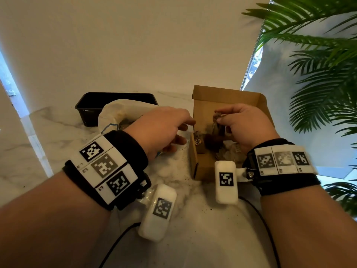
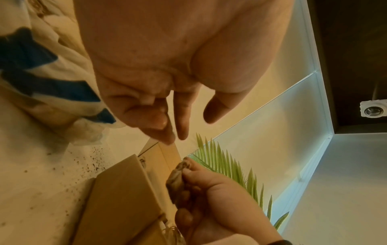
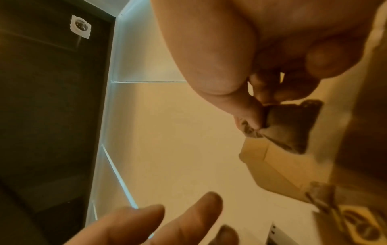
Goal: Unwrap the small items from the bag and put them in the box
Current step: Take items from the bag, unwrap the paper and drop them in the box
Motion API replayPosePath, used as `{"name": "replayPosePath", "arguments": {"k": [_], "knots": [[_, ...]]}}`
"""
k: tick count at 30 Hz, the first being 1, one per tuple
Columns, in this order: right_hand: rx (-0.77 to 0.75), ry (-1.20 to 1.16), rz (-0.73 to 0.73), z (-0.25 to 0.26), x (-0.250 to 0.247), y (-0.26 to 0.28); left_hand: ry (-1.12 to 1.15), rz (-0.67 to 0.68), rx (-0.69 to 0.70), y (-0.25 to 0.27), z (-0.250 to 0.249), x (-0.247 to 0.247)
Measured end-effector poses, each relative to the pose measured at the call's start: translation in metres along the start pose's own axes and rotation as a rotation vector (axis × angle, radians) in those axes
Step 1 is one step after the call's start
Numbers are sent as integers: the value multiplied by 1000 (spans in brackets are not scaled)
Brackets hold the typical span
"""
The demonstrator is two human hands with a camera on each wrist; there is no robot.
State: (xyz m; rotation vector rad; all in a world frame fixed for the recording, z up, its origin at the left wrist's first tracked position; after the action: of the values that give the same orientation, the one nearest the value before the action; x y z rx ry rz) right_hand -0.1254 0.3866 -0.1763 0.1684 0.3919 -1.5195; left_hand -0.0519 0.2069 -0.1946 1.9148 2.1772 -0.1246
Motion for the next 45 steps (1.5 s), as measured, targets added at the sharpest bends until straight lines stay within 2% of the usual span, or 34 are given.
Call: {"name": "replayPosePath", "arguments": {"k": [4,6,11,13,22,24,27,29,38,40,41,43,45], "knots": [[165,121,106,-17,10,-5,-112,196,-59,5,10,19],[201,144,145,-20,15,-4,-179,237,-88,6,14,23],[249,234,251,-23,23,-5,-207,244,-120,7,18,23],[224,236,267,-24,26,-2,-202,240,-124,8,18,23],[142,105,159,-14,20,0,-178,229,-127,8,18,24],[215,53,164,-15,19,1,-172,231,-128,8,19,24],[364,86,257,-22,24,8,-172,242,-127,8,19,25],[385,125,286,-23,27,12,-177,248,-118,7,19,26],[301,223,318,-19,35,13,-197,249,-111,6,21,25],[201,330,332,-12,33,11,-196,246,-100,5,20,24],[156,331,285,-6,28,11,-189,232,-86,4,18,23],[65,255,168,6,19,14,-139,153,-38,3,10,17],[-42,110,98,16,17,15,-85,4,37,-1,1,2]]}}
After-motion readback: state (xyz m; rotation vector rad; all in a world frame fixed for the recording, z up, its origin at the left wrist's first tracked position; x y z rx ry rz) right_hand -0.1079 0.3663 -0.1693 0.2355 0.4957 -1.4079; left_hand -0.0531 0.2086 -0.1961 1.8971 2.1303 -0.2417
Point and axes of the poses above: each hand's wrist, its own y-axis away from the middle knuckle, its own x-axis out of the palm, z = x × y, the point moved 8 cm from there along -y, towards the middle knuckle, and after that the axes turned 5 degrees about -y, right-handed, at the moved point
